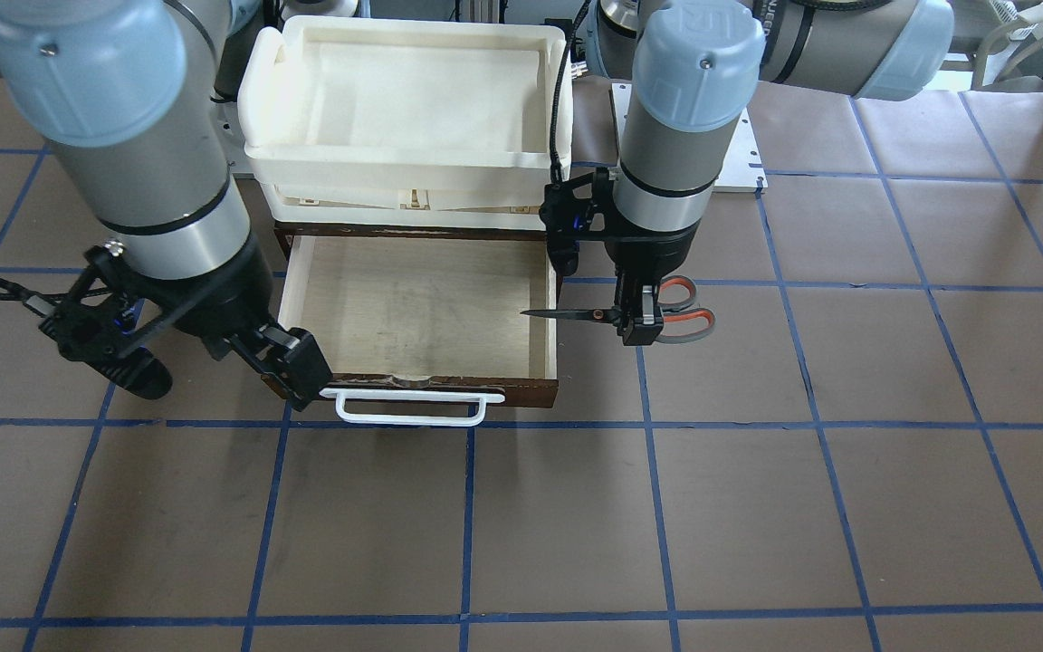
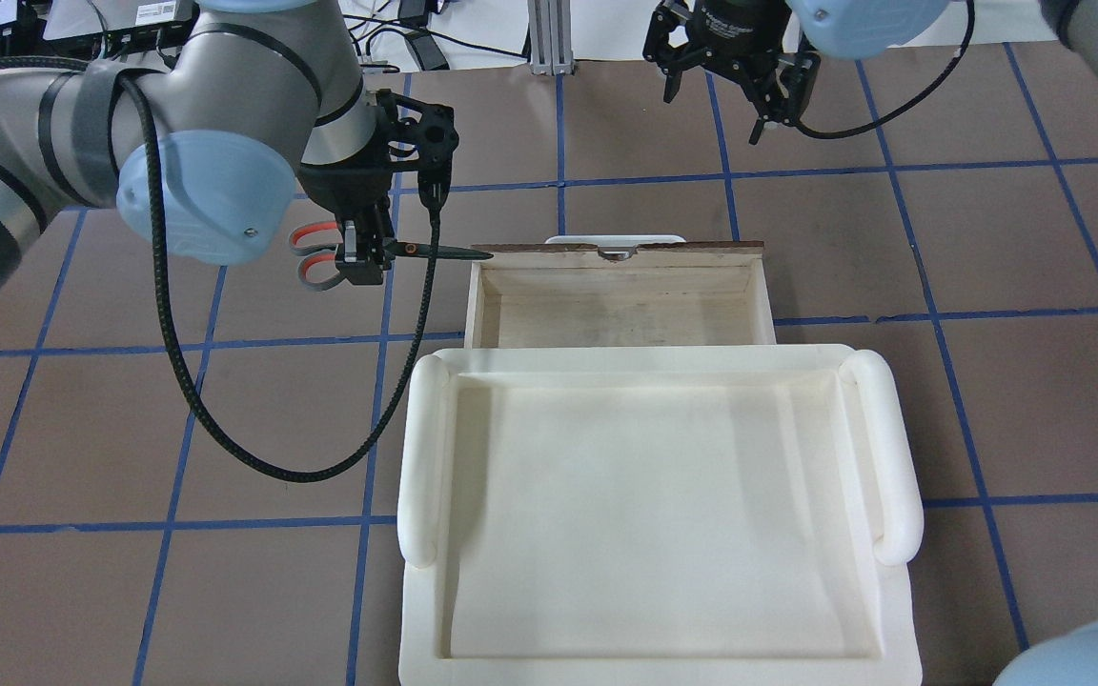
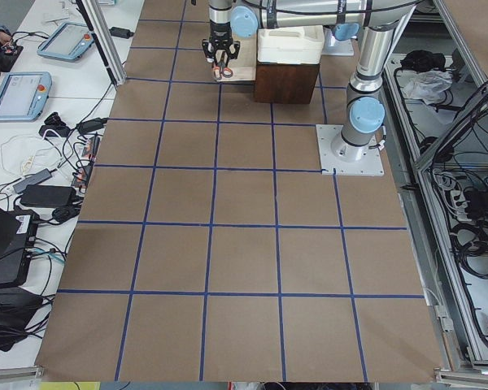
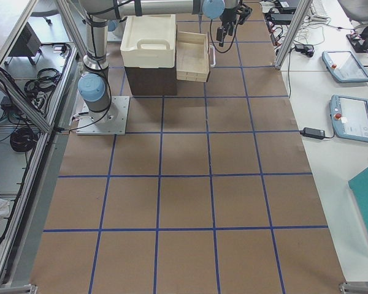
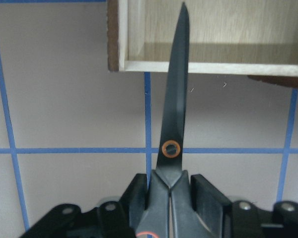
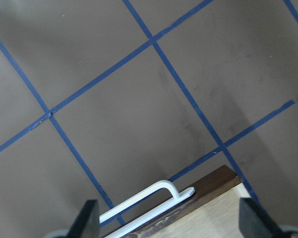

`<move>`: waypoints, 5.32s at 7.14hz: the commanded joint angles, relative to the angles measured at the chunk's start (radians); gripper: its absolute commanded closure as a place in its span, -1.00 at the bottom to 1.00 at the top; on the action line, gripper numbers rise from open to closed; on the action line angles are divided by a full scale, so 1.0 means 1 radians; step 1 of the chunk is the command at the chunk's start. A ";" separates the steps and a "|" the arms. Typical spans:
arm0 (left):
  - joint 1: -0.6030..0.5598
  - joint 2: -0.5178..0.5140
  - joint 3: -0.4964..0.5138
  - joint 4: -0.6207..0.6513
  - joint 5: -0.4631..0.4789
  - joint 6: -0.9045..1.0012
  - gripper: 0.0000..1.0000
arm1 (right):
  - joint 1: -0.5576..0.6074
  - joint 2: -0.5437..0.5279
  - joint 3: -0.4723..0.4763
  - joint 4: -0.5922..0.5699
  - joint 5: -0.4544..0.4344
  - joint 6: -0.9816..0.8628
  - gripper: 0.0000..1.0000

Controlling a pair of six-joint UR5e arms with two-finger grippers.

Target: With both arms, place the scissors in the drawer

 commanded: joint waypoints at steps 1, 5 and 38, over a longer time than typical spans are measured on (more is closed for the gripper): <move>-0.093 -0.013 0.003 0.011 -0.039 -0.168 1.00 | -0.052 -0.066 0.059 -0.003 -0.069 -0.245 -1.00; -0.205 -0.094 0.072 0.038 -0.066 -0.191 1.00 | -0.100 -0.126 0.061 0.073 -0.050 -0.312 -1.00; -0.309 -0.215 0.017 0.173 -0.129 -0.217 -0.38 | -0.107 -0.173 0.116 0.112 0.015 -0.500 -1.00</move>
